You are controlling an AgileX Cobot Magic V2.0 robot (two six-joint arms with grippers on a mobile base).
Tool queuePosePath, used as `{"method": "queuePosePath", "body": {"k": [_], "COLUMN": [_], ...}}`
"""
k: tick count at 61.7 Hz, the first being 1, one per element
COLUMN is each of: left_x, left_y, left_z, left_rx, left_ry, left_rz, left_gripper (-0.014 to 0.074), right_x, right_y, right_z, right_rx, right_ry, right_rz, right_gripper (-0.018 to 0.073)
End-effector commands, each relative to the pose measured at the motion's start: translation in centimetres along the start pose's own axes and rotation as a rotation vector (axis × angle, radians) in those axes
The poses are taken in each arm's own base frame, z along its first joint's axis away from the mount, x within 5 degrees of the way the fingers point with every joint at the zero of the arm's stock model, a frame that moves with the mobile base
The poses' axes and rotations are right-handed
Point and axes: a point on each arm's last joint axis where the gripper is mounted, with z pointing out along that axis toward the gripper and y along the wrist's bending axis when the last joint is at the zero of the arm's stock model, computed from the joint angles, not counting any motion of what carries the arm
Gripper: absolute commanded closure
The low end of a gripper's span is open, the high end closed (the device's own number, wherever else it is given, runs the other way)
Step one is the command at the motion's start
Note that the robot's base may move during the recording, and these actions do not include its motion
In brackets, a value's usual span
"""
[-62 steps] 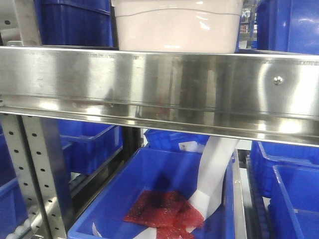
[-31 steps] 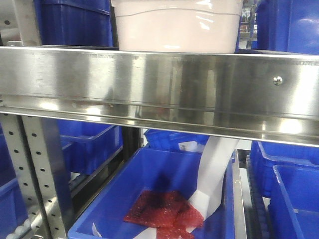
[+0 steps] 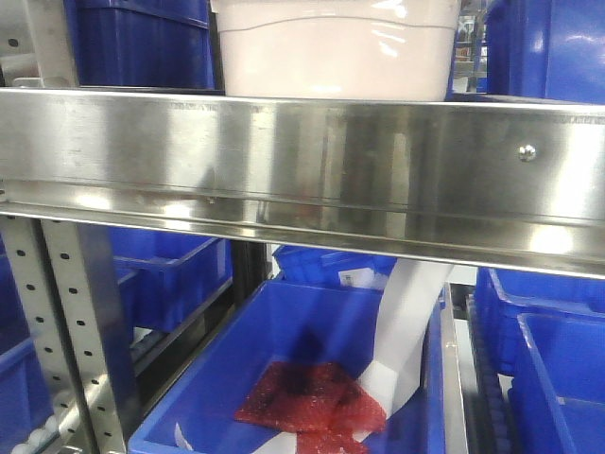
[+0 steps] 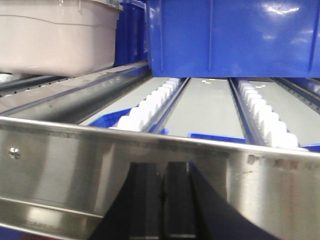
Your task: Grab white bin and place on right shelf
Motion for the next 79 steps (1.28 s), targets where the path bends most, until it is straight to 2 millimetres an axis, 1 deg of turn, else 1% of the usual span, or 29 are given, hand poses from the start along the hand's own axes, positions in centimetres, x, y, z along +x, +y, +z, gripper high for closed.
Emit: {"method": "queuePosePath", "body": {"k": [1, 79], "left_x": [-0.35, -0.35], "left_y": [0.06, 0.06], "left_z": [-0.1, -0.1], "left_rx": [-0.003, -0.003], "left_ry": [-0.089, -0.089], "left_rz": [-0.012, -0.012], "left_gripper": [0.0714, 0.0714], "right_x": [-1.04, -1.07], "right_y": [0.0, 0.0], "right_z": [-0.2, -0.2], "right_rx": [0.0, 0.0], "right_ry": [-0.123, -0.125], "right_rz": [0.01, 0.01], "right_gripper": [0.0488, 0.0488]}}
